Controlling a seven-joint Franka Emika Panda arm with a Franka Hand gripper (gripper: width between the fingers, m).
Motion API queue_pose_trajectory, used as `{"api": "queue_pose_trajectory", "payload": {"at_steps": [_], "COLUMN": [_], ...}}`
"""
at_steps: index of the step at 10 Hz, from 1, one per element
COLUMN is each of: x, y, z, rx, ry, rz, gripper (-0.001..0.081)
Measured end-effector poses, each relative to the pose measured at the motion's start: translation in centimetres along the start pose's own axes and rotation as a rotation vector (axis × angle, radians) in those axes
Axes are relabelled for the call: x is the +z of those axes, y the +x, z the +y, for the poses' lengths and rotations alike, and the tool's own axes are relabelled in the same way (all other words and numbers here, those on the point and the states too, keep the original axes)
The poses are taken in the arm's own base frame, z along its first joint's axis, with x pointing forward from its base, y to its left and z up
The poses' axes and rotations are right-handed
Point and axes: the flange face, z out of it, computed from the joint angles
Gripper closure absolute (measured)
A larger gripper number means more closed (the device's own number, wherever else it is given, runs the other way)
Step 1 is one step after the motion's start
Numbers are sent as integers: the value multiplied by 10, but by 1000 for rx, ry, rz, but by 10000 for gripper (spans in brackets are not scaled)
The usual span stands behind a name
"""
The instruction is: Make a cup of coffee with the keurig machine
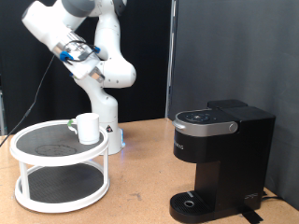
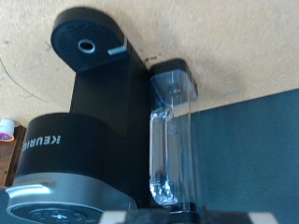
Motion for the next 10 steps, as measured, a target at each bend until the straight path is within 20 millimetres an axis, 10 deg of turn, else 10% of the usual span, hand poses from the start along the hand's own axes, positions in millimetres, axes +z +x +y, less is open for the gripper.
{"api": "queue_pose_trajectory", "payload": {"at_steps": [5,10], "x": [-67,-75], "y": [23,33], "z": [-17,-36], "rx": [-12,-9], "ry": [-16,-20], "rz": [-16,-9], "gripper": [806,806]}}
